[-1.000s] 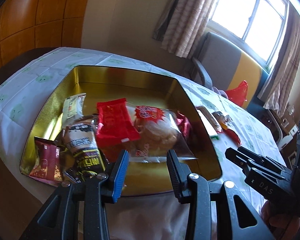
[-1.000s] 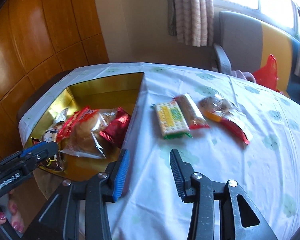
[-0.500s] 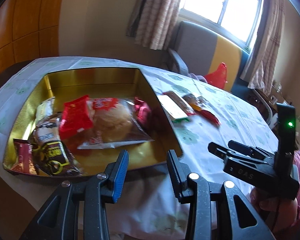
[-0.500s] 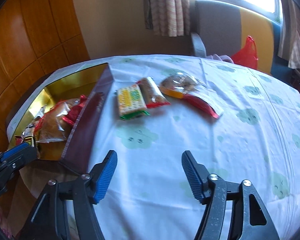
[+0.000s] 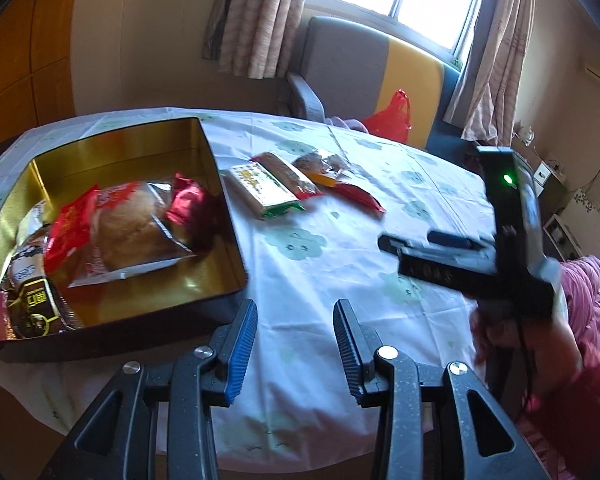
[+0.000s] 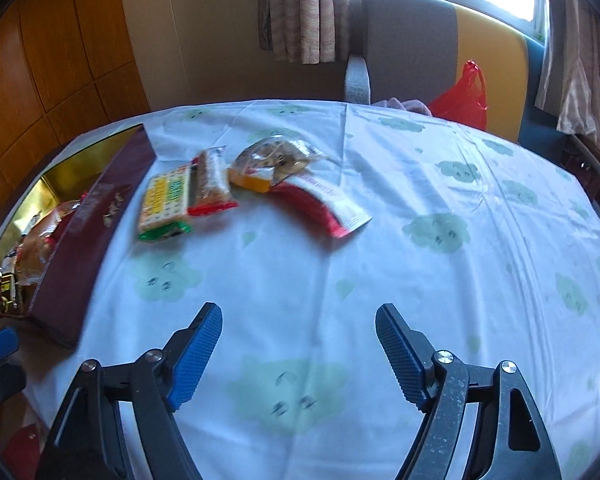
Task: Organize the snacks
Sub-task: 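Move the right tool to the white-and-red wrapped bar and grasp it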
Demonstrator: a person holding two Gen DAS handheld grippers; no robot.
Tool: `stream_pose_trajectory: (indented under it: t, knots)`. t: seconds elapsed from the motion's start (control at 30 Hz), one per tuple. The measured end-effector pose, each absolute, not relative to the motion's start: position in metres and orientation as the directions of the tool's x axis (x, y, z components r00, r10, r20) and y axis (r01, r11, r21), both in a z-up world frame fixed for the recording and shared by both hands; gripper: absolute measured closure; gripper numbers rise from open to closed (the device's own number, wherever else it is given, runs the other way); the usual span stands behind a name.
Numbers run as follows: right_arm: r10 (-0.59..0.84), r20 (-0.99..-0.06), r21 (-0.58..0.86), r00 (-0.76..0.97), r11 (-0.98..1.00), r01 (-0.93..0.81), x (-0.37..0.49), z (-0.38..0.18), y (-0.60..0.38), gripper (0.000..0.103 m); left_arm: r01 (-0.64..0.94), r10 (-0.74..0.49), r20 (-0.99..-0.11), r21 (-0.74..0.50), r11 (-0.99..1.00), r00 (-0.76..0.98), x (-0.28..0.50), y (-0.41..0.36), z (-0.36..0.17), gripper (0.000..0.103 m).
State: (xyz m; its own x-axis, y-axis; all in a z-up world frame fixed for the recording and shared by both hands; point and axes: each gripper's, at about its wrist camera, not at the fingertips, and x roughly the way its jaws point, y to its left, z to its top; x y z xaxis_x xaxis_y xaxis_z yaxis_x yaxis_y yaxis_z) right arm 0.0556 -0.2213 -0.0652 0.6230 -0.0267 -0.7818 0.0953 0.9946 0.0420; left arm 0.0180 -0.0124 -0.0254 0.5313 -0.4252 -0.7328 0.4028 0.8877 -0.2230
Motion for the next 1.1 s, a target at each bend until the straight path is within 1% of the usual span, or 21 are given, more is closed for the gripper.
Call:
stream_pose_trajectory:
  t: [0.3, 0.53, 0.63, 0.67, 0.87, 0.97, 1.1]
  knots:
    - [-0.019, -0.766, 0.010, 0.642, 0.999, 0.043, 0.128, -0.059, -0.258, 0.023, 0.389, -0.416, -0.741, -0.224, 0.893, 0.528, 0.027, -0.025, -0.016, 0.063]
    - [0.026, -0.792, -0.002, 0.610, 0.999, -0.045, 0.173, -0.077, -0.257, 0.025, 0.383, -0.398, -0.750, -0.207, 0.900, 0.528, 0.034, -0.031, -0.014, 0.063]
    - [0.056, -0.808, -0.007, 0.587, 0.994, -0.105, 0.180, -0.087, -0.251, 0.031, 0.380, -0.388, -0.754, -0.199, 0.904, 0.530, 0.037, -0.034, -0.014, 0.063]
    - [0.059, -0.817, -0.015, 0.573, 0.992, -0.123, 0.180, -0.092, -0.248, 0.040, 0.380, -0.387, -0.754, -0.197, 0.904, 0.530, 0.039, -0.035, -0.013, 0.063]
    - [0.092, -0.792, 0.047, 0.604, 0.995, -0.089, 0.165, -0.092, -0.255, 0.056, 0.383, -0.382, -0.759, -0.188, 0.904, 0.527, 0.048, -0.047, -0.013, 0.063]
    - [0.113, -0.781, 0.110, 0.615, 0.993, -0.042, 0.155, -0.090, -0.267, 0.062, 0.376, -0.373, -0.767, -0.186, 0.908, 0.522, 0.052, -0.053, -0.014, 0.063]
    - [0.088, -0.773, 0.141, 0.628, 0.989, 0.035, 0.137, -0.090, -0.282, 0.063, 0.394, -0.370, -0.773, -0.171, 0.903, 0.515, 0.053, -0.065, -0.015, 0.063]
